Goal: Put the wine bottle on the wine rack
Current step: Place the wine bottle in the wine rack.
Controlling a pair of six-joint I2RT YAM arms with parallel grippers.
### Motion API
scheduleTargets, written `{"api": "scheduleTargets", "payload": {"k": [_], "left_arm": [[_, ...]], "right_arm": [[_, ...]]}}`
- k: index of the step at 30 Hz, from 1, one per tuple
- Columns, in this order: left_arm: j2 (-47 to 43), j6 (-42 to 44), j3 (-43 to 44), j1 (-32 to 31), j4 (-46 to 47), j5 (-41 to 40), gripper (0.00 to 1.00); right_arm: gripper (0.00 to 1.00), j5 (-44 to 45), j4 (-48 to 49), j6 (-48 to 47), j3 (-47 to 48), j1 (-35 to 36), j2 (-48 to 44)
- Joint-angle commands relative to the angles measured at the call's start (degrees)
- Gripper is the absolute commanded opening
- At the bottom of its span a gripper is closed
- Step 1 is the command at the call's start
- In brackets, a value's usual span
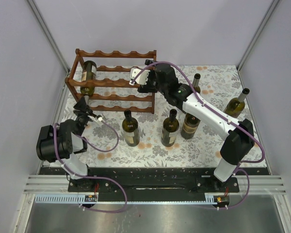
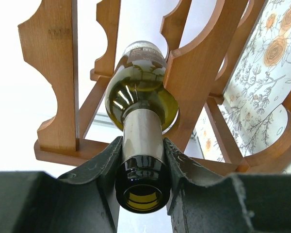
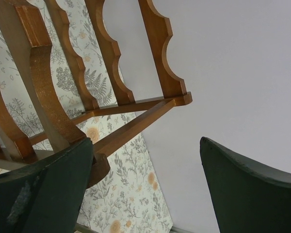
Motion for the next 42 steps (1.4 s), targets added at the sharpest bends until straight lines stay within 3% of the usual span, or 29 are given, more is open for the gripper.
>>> {"api": "scheduleTargets", "payload": {"k": [1,5,18,31,37,42], "left_arm": [[-2.8,-5.6,-0.8,-0.4,-21.1,14.6,0.00],[-7.3,-3.0,2.7,0.0,-34.2,17.1,0.00],[-6.2,9.8,4.0,3.2,-39.6,19.1,0.00],[0.5,24.0,4.1,8.3,-36.6,24.2,0.00],[1.7,25.5,5.2,8.7,-36.4,25.5,0.00],[0.2,26.8,7.7,9.0,-42.0,26.5,0.00]], "right_arm": [[0.99,2.1,-3.9,-0.7,1.6,-1.0,1.3],[1.00,2.2,-4.2,-0.5,1.9,-1.1,1.8],[0.99,2.1,-4.2,-0.4,1.8,-1.0,2.2],[0.99,3.0,-4.9,-0.4,1.2,-1.0,2.4],[0.99,3.6,-5.0,-0.4,1.1,-1.0,2.9],[1.00,3.8,-5.3,-0.5,1.7,-1.1,3.3]]}}
